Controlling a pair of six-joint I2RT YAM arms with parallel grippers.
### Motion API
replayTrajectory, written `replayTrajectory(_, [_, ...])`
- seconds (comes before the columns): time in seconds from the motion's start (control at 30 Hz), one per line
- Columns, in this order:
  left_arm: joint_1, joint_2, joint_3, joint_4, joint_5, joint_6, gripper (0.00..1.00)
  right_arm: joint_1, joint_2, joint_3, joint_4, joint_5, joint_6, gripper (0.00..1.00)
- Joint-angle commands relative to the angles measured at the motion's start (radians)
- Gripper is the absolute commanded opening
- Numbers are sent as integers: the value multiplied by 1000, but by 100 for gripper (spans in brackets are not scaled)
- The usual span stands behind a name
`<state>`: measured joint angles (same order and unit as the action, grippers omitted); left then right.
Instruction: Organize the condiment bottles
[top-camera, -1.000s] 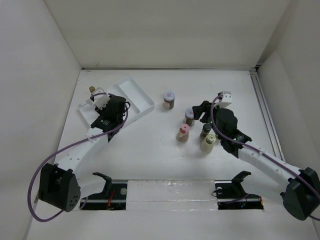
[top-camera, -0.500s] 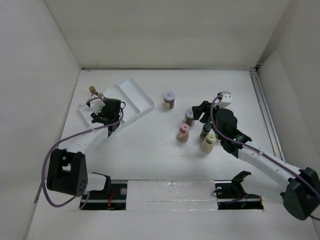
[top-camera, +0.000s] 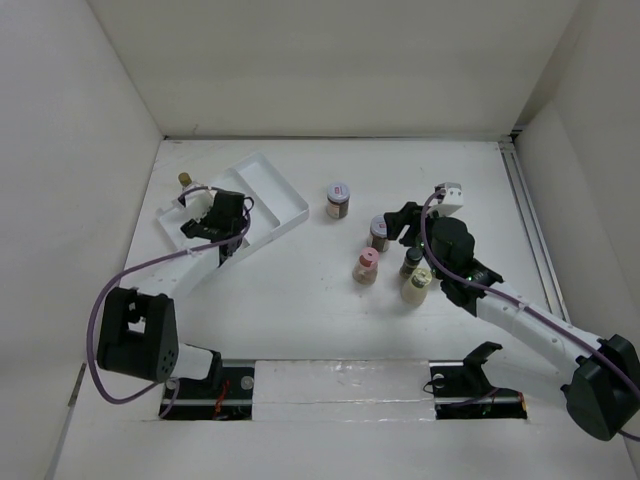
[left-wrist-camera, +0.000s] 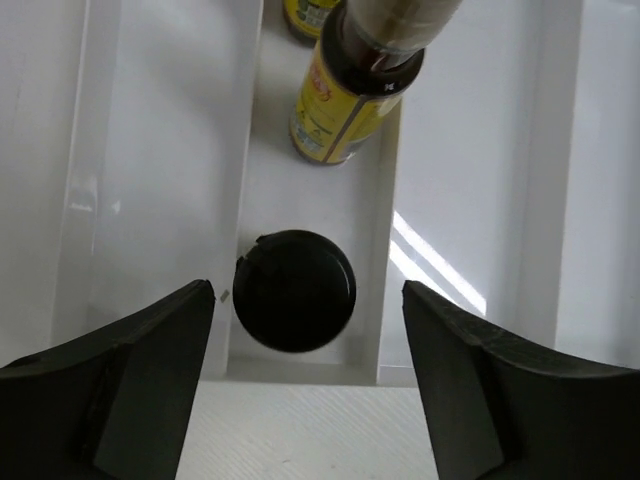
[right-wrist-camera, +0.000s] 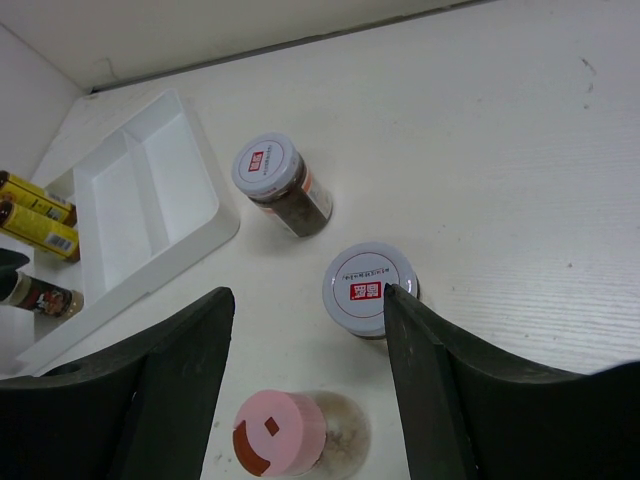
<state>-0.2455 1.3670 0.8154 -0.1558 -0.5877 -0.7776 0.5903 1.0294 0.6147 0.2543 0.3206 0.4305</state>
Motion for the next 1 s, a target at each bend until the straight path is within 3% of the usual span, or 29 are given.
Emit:
replayTrajectory(0.0, [-21, -66, 82, -4, -27, 29, 73, 5, -9, 36, 43, 2, -1, 67])
replayTrajectory(0.17, [-44, -143, 136, -13, -18, 87, 73, 5, 0, 36, 43, 8, -1, 67])
replayTrajectory(0.27, [-141, -177, 183, -2, -90, 156, 73, 5, -9, 36, 43, 8, -1, 67])
replayTrajectory(0.33, [-243, -145, 270, -2, -107, 230, 73, 5, -20, 36, 43, 34, -1, 50])
replayTrajectory(0.4, [-291, -82, 347, -36, -32, 247, 74, 5, -20, 27, 43, 48, 8, 27])
replayTrajectory(0.43, [-338, -16, 399, -21, 3, 280, 74, 5, -29, 26, 43, 48, 8, 20])
replayTrajectory(0.47, [-363, 22, 422, -7, 61, 296, 74, 5, -44, 26, 43, 58, 8, 20])
replayTrajectory(0.5, [-386, 61, 448, -7, 80, 310, 74, 5, -45, 16, 43, 83, 8, 22])
replayTrajectory(0.57, [-434, 191, 549, -17, 91, 319, 77, 5, -58, 16, 43, 107, 8, 46])
replayTrajectory(0.67, [-446, 344, 639, -27, 169, 337, 78, -4, -68, 7, 43, 94, 17, 73])
replayTrajectory(0.97, [-457, 659, 907, -73, 209, 394, 80, -13, -49, 16, 34, 71, 17, 88])
